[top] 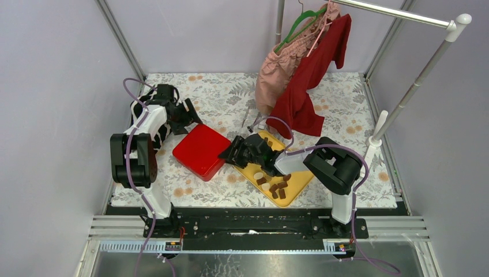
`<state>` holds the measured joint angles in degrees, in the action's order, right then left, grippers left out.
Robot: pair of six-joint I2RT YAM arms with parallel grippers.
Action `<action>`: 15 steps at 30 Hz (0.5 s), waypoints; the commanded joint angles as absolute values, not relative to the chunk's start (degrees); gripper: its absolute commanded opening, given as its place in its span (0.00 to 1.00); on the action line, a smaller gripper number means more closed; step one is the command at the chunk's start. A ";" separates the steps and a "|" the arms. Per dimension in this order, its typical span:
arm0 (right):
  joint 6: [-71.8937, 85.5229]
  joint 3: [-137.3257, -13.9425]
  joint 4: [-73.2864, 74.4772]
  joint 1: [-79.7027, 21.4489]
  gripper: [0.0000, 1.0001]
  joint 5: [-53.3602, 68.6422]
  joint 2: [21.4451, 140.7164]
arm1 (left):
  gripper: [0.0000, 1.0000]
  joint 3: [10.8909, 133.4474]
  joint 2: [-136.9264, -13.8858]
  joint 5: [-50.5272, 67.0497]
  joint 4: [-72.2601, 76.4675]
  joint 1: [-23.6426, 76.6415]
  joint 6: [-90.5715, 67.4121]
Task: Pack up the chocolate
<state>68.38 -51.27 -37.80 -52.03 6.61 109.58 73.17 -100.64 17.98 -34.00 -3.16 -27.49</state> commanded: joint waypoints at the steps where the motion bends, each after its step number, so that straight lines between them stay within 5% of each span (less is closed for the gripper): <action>1: 66.36 -50.54 -35.47 -51.32 0.65 4.54 108.02 | 0.82 72.25 -98.86 18.93 -35.05 -2.74 -27.69; 6: 66.30 -50.41 -35.72 -51.28 0.67 5.22 108.19 | 0.82 72.34 -98.66 18.11 -35.34 -2.73 -27.44; 15: 61.85 -51.92 -30.98 -51.14 0.57 2.88 103.80 | 0.84 72.75 -100.50 18.35 -35.63 -2.73 -27.34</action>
